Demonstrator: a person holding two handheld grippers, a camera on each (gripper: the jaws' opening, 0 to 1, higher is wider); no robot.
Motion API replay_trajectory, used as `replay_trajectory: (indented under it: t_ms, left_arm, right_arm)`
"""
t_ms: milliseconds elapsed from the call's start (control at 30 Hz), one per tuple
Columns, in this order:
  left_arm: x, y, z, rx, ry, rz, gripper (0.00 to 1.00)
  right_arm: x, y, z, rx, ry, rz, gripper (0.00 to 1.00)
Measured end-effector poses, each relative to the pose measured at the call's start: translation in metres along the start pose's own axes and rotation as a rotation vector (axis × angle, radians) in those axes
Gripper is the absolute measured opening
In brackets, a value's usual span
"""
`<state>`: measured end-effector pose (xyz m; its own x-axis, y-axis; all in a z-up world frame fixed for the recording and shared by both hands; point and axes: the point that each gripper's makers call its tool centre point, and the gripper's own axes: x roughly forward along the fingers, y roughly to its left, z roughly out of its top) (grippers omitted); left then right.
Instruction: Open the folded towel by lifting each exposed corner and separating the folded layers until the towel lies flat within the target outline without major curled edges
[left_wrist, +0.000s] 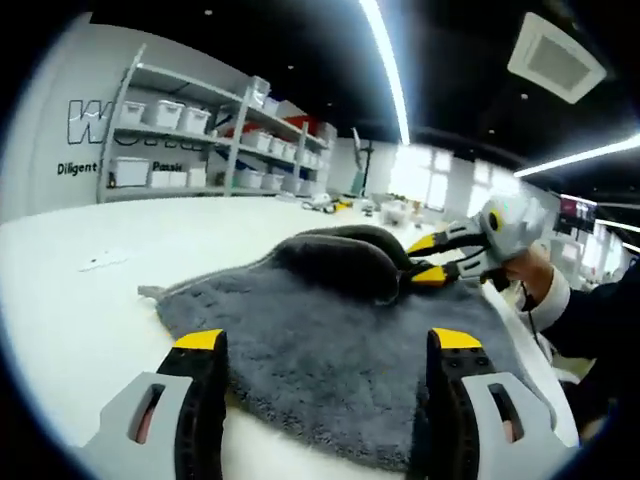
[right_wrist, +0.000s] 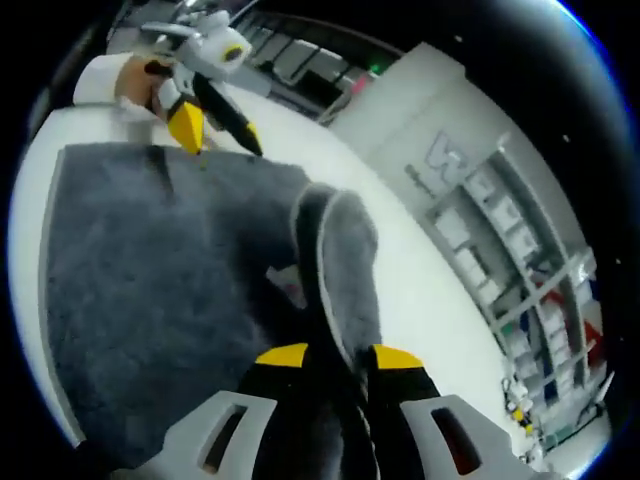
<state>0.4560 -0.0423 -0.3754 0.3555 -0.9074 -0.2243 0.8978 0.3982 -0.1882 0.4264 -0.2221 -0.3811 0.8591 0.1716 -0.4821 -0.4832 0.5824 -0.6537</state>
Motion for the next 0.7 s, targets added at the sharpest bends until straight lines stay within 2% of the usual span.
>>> replay_trajectory:
  t_ms: [67, 233, 467, 700]
  left_arm:
    - [-0.001, -0.002, 0.0, 0.009, 0.001, -0.011, 0.85]
    - [-0.002, -0.011, 0.002, 0.057, 0.002, -0.049, 0.85]
    - [0.001, -0.023, -0.001, 0.088, 0.025, -0.071, 0.82]
    - [0.004, -0.025, -0.01, 0.118, 0.064, -0.075, 0.81]
  right_arm:
    - [0.003, -0.003, -0.001, -0.001, 0.006, 0.002, 0.14]
    - [0.004, -0.006, -0.002, 0.066, -0.005, 0.028, 0.09]
    - [0.0, -0.018, 0.001, 0.117, -0.028, 0.009, 0.01]
    - [-0.003, -0.031, 0.006, 0.139, -0.04, 0.0, 0.0]
